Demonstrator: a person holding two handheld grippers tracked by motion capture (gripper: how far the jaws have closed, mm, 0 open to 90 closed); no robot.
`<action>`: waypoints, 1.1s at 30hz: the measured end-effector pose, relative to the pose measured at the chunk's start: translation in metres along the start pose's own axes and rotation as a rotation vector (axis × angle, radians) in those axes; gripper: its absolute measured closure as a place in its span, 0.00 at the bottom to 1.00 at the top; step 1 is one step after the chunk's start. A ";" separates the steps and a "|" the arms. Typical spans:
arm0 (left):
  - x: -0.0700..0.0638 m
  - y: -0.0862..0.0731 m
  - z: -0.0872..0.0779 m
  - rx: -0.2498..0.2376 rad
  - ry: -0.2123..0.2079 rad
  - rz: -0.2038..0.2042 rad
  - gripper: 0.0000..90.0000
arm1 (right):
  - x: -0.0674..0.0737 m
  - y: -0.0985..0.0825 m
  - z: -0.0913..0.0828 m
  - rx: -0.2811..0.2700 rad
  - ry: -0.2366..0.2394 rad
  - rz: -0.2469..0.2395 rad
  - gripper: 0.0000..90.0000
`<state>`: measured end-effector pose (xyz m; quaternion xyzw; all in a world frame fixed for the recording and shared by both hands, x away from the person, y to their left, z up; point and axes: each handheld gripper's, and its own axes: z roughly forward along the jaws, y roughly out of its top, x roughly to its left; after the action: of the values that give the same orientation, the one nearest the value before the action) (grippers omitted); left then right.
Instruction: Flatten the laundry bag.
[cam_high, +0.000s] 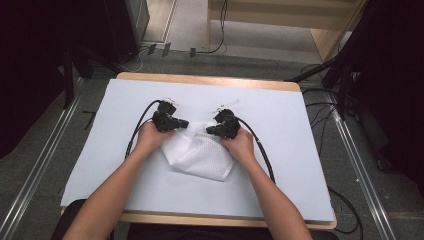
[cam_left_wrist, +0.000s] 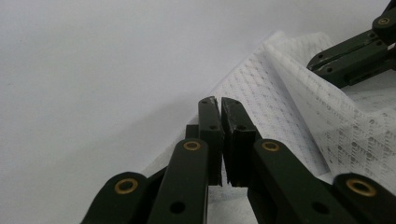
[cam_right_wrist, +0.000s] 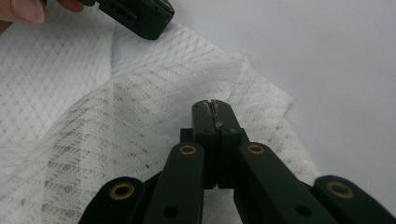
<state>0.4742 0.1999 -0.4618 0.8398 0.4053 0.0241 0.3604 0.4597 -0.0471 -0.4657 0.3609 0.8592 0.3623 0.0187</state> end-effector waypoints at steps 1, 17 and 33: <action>0.000 0.000 0.000 0.000 0.000 -0.001 0.98 | 0.001 0.000 -0.002 0.008 -0.002 0.002 1.00; -0.003 0.002 0.000 0.015 0.032 -0.012 1.00 | 0.037 -0.054 -0.090 -0.046 0.039 -0.014 1.00; 0.010 0.006 -0.007 0.001 0.094 -0.084 1.00 | 0.065 -0.097 -0.123 -0.070 0.099 0.038 1.00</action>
<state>0.4830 0.2086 -0.4557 0.8203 0.4564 0.0481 0.3413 0.3169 -0.1268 -0.4222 0.3578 0.8388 0.4100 -0.0181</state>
